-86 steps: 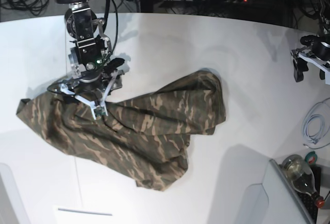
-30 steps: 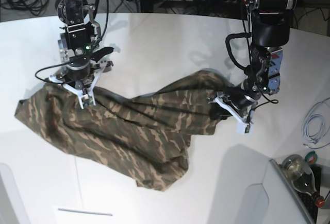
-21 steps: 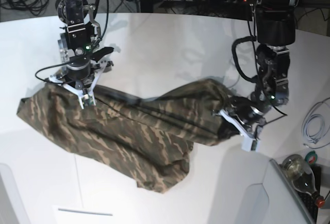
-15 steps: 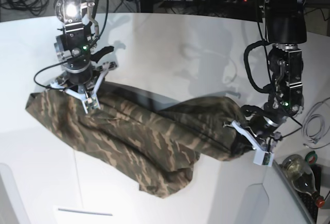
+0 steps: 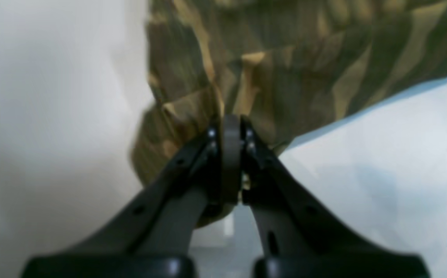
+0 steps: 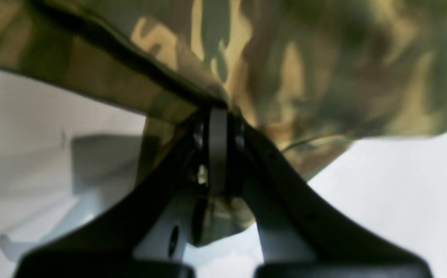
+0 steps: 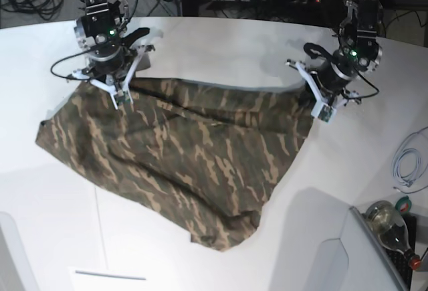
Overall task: Layout the t-shirt on the table in an organized manner, then fold the t-shirt properly
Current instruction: 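Lift and stretch the shirt edge between both grippers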
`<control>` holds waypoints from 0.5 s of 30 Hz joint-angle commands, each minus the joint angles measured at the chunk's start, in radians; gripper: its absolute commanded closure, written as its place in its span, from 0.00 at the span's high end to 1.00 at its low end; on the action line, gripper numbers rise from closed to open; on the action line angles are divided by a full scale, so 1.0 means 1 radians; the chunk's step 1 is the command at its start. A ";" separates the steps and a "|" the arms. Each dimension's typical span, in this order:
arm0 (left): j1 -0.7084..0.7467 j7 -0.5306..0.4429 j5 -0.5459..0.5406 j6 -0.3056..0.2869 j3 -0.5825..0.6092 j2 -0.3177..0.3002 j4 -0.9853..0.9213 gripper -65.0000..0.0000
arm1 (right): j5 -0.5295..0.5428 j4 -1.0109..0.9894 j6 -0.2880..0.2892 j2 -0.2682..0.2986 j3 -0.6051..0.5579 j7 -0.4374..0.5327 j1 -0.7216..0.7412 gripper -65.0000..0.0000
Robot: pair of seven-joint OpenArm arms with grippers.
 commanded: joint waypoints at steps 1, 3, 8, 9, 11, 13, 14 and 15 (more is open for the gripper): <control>-0.009 -0.023 -0.001 0.005 -0.004 -0.011 0.000 0.00 | 0.012 0.015 -0.005 -0.001 0.000 0.002 0.008 0.00; -0.009 -0.023 -0.001 0.005 -0.004 -0.011 -0.011 0.00 | 0.018 0.015 -0.005 -0.001 0.001 0.002 0.008 0.00; 0.022 -0.021 -0.009 0.006 -0.013 -0.011 0.010 0.01 | 0.018 0.015 -0.005 -0.001 0.004 0.002 0.008 0.00; 0.034 -0.021 -0.009 0.006 -0.015 -0.011 0.020 0.14 | 0.016 0.015 -0.005 -0.001 0.004 0.002 0.008 0.00; 0.059 -0.021 -0.012 0.006 -0.016 -0.015 0.060 0.43 | 0.016 0.015 -0.005 -0.001 0.003 0.002 0.008 0.00; 0.093 -0.021 -0.012 0.006 -0.052 -0.012 0.113 0.64 | 0.016 0.015 -0.005 -0.001 0.003 0.002 0.008 0.00; 0.111 -0.021 -0.012 0.006 -0.084 -0.008 0.150 0.72 | 0.016 0.016 -0.005 -0.001 0.003 0.000 0.008 0.00; 0.125 -0.021 -0.012 0.006 -0.111 -0.002 0.185 0.77 | 0.016 0.016 -0.005 -0.001 0.003 0.000 0.008 0.00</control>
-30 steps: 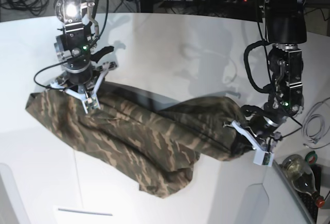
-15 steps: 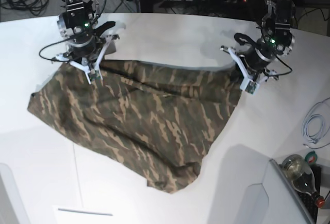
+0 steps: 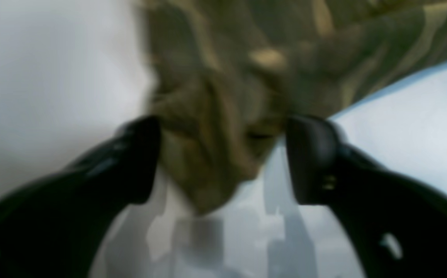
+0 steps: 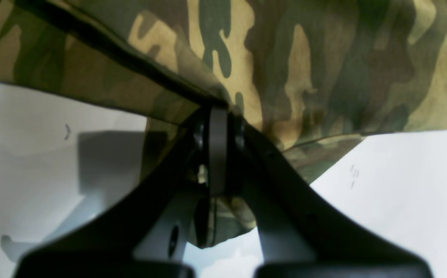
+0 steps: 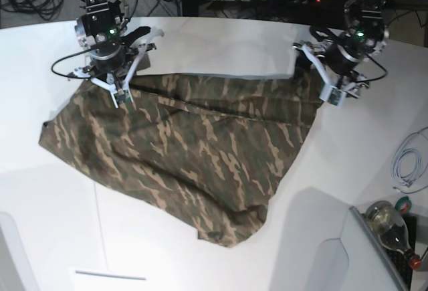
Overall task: Layout the t-shirt on the table in an organized manner, then fold the t-shirt properly
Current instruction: 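Lift and stretch the shirt edge between both grippers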
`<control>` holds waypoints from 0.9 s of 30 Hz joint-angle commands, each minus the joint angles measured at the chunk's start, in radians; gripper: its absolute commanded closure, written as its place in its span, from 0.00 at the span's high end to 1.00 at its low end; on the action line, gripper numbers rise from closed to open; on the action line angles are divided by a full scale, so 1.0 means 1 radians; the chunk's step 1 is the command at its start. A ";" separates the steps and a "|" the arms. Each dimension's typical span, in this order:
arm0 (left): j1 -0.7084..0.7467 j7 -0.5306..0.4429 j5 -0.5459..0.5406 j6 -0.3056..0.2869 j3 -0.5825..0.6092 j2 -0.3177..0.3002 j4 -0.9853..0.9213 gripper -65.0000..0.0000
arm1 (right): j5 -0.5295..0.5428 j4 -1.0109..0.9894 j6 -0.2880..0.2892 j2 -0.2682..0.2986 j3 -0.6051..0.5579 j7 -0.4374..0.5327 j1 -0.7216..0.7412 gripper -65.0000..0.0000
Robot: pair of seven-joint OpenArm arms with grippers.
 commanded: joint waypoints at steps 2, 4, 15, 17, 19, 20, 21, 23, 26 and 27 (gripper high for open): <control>-0.001 -0.022 -0.005 0.010 -0.053 0.006 0.067 0.80 | 0.002 0.016 -0.005 -0.001 0.003 0.008 0.003 0.00; -0.028 -0.022 -0.005 0.010 -0.070 0.008 0.078 0.80 | 0.000 0.016 -0.005 -0.001 0.000 0.008 0.003 0.00; -0.287 0.081 -0.005 0.008 0.036 0.009 -0.119 0.79 | 0.000 0.040 -0.005 -0.001 -0.002 0.005 0.003 0.00; -0.294 0.081 -0.005 0.008 0.036 0.012 -0.140 0.79 | 0.000 0.049 -0.005 -0.001 0.000 0.004 0.003 0.00; -0.295 0.083 -0.005 0.008 0.036 0.014 -0.146 0.79 | 0.000 0.052 -0.005 -0.001 0.003 0.004 0.003 0.00; -0.292 0.083 -0.005 0.008 0.036 0.017 -0.154 0.79 | 0.000 0.052 -0.005 -0.001 0.006 0.004 0.003 0.00; -0.292 0.083 -0.003 0.008 0.036 0.017 -0.163 0.79 | 0.000 0.052 -0.005 -0.001 0.006 0.004 0.003 0.00; -0.297 0.083 0.001 0.008 0.036 0.017 -0.203 0.79 | 0.000 0.052 -0.005 -0.001 0.006 0.004 0.003 0.00; -0.298 0.078 -0.005 0.007 0.036 0.017 -0.252 0.79 | 0.000 0.052 -0.005 -0.001 0.003 0.004 0.003 0.00; -0.298 0.078 -0.005 0.007 0.036 0.017 -0.252 0.79 | 0.000 0.052 -0.005 -0.001 0.001 0.004 0.003 0.00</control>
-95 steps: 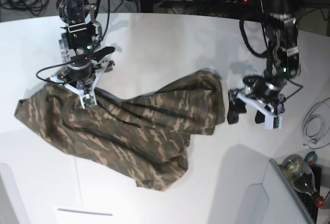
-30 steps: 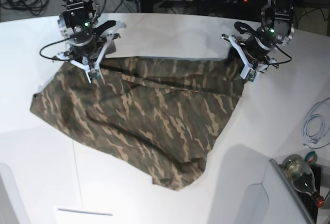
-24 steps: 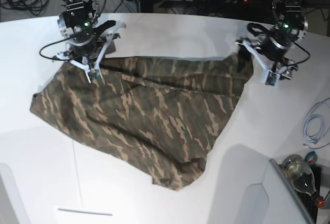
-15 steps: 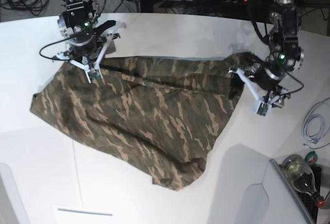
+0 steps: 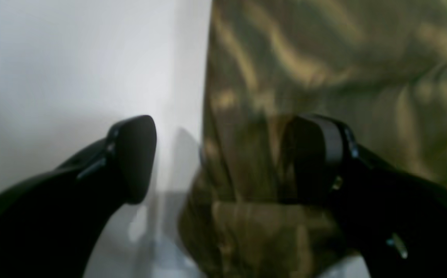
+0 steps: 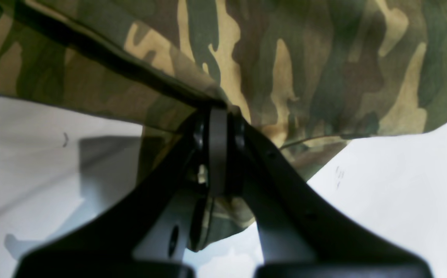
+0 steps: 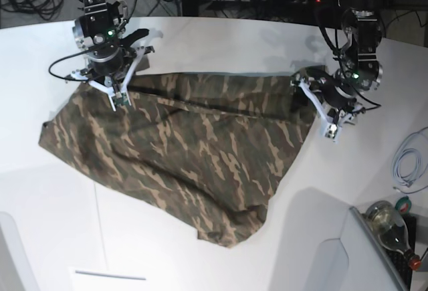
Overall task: Layout the t-shirt on the table in an organized manner, then fold the t-shirt properly
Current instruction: 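Lift and stretch the shirt edge between both grippers, then pull the shirt edge toward the robot with both grippers and release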
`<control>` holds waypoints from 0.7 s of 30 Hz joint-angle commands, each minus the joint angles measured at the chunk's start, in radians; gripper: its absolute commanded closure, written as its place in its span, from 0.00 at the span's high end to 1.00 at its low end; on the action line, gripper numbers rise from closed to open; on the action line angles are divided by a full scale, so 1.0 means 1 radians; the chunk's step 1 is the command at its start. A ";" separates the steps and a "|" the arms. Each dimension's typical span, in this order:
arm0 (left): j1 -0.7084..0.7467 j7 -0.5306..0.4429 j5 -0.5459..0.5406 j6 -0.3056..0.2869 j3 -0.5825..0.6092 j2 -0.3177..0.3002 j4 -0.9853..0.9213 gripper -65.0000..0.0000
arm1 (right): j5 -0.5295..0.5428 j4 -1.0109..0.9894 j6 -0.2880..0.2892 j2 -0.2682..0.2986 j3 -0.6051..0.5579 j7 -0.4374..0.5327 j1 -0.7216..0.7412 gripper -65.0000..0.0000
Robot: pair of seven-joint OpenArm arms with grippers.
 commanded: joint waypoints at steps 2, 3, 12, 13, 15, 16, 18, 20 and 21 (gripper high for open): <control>-0.019 -0.021 -0.009 -0.003 -0.004 -0.007 0.029 0.74 | 0.000 0.019 -0.005 -0.001 -0.003 0.016 0.005 0.00; -0.019 -0.021 -0.009 -0.019 -0.004 -0.003 0.037 0.68 | 0.000 0.018 -0.005 -0.001 -0.003 0.016 0.005 0.00; -0.019 -0.021 -0.009 -0.049 -0.004 0.007 0.063 0.37 | 0.000 0.013 -0.005 -0.001 -0.003 0.016 0.005 0.00; -0.019 -0.021 -0.009 -0.049 -0.004 0.010 0.063 0.37 | 0.000 0.013 -0.005 -0.001 -0.003 0.016 0.005 0.00; -0.019 -0.021 -0.009 -0.049 -0.004 0.011 0.063 0.37 | 0.000 0.013 -0.005 -0.001 -0.003 0.016 0.005 0.00; -0.019 -0.021 -0.009 -0.049 -0.004 0.011 0.063 0.36 | 0.000 0.013 -0.005 -0.001 -0.003 0.016 0.005 0.00; -0.019 -0.021 -0.009 -0.049 -0.004 0.011 0.063 0.23 | 0.000 0.013 -0.005 -0.001 -0.003 0.016 0.005 0.00; -0.019 -0.021 -0.009 -0.049 -0.004 0.011 0.063 0.00 | 0.000 0.013 -0.005 -0.001 -0.003 0.016 0.005 0.00; -0.021 -0.021 -0.009 -0.049 -0.004 0.011 0.063 0.00 | 0.000 0.013 -0.005 -0.001 -0.003 0.016 0.005 0.00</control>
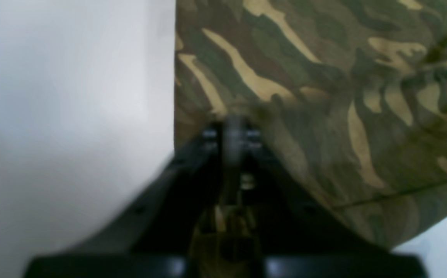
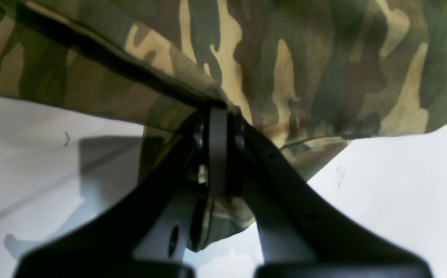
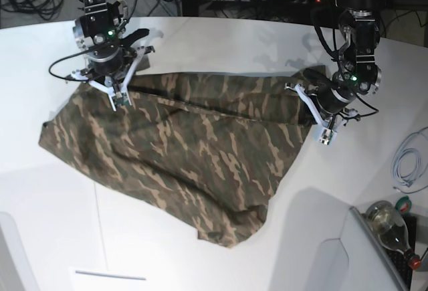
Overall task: Layout the t-shirt on the table in an organized manner, then fold the t-shirt properly
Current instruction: 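Pull the shirt edge toward the robot with both grippers and release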
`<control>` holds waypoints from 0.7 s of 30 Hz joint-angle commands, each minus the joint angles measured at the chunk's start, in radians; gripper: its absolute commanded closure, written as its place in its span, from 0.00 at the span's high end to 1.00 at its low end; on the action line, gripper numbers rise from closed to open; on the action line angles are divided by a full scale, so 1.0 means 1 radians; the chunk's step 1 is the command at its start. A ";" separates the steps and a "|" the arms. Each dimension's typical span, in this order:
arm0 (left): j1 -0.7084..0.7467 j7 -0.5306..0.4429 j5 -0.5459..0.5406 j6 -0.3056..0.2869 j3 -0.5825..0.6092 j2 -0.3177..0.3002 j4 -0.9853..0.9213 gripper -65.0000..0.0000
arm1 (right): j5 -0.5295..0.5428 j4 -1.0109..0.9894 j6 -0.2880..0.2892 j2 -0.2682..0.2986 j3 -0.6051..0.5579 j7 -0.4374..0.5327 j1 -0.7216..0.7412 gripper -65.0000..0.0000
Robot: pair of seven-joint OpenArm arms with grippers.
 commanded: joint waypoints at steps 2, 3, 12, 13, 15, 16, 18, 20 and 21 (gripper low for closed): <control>-0.031 -0.014 -0.002 0.009 -0.004 -0.009 0.012 0.00 | 0.000 0.014 -0.005 -0.001 -0.002 0.016 0.005 0.00; -0.037 -0.013 0.000 0.009 -0.004 -0.009 0.002 0.00 | 0.000 0.014 -0.005 -0.001 -0.002 0.016 0.005 0.00; -0.049 -0.011 0.001 0.009 -0.010 -0.015 0.076 0.00 | 0.002 0.010 -0.005 -0.001 0.003 0.016 0.022 0.00; -0.055 -0.010 0.003 0.009 -0.005 -0.016 0.081 0.00 | 0.002 0.009 -0.005 -0.001 0.003 0.016 0.028 0.00; -0.081 0.009 0.003 0.007 0.000 -0.015 0.082 0.00 | 0.000 0.007 -0.005 -0.001 0.004 0.016 0.051 0.00; -0.116 0.032 0.003 0.007 0.021 -0.015 0.078 0.00 | 0.000 0.007 -0.005 -0.001 0.006 0.014 0.065 0.00; -0.162 0.062 0.003 0.007 0.049 -0.016 0.056 0.00 | -0.001 0.003 -0.005 0.001 0.006 0.014 0.089 0.00; -0.209 0.075 0.003 0.009 0.065 -0.016 0.039 0.00 | -0.001 0.003 -0.005 0.032 0.007 -0.016 0.122 0.00; -0.228 0.075 0.003 0.010 0.072 -0.016 0.033 0.00 | 0.002 0.003 -0.005 0.042 0.007 -0.036 0.142 0.00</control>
